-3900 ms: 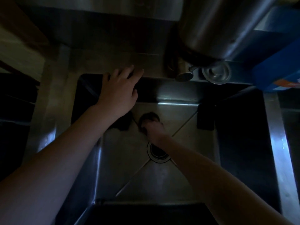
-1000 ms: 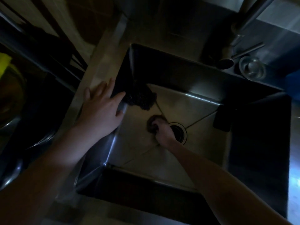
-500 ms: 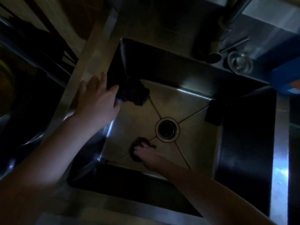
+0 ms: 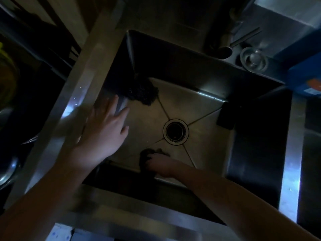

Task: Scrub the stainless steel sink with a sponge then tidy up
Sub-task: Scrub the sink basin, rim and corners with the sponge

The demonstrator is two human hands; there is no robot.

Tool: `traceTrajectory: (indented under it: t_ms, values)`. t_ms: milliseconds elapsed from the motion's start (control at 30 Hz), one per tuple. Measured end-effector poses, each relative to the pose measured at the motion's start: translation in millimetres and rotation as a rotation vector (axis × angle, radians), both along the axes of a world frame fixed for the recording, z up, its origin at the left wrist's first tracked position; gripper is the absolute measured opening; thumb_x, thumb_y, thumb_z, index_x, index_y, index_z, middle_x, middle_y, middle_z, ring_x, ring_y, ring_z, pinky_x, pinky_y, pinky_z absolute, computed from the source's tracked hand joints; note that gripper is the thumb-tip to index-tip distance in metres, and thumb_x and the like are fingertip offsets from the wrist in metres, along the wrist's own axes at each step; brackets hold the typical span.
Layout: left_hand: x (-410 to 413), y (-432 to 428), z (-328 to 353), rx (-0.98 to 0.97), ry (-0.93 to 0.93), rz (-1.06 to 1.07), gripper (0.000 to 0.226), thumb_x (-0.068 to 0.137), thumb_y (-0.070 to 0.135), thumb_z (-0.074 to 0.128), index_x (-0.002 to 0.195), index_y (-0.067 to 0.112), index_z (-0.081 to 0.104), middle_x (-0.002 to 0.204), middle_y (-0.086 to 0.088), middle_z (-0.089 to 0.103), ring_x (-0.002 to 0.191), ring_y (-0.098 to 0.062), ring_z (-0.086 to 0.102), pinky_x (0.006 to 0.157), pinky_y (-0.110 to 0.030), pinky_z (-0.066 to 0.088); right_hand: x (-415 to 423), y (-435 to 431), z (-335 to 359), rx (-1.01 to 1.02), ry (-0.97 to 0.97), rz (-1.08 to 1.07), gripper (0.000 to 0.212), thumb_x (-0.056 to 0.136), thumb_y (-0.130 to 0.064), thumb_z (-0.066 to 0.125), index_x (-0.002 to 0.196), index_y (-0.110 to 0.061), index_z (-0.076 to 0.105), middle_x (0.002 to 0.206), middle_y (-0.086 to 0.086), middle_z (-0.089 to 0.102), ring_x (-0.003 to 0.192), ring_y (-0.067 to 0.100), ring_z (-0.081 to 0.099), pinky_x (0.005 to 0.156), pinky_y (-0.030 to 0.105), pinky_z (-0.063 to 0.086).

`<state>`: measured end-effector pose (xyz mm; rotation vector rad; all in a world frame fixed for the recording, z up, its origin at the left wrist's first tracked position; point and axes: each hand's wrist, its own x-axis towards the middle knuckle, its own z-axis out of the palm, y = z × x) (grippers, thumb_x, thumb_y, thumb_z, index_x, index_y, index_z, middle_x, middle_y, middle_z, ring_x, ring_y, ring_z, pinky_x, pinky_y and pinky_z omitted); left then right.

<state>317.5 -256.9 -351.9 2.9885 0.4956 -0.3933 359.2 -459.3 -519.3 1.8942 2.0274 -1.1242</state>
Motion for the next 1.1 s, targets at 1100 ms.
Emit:
traceTrajectory:
  t_ms: [1100]
  values:
    - [-9,-28,-5,0.031,-0.182,0.092,0.058,0.075,0.017,0.067,0.13,0.015,0.05,0.147,-0.022,0.03,0.128,-0.046,0.035,0.098,-0.06,0.032,98,-137,-3,0.336,-0.027,-1.833,0.037,0.083,0.006,0.054,0.119,0.003,0.059,0.129,0.023,0.055,0.124,0.035,0.048,0.109,0.038,0.034]
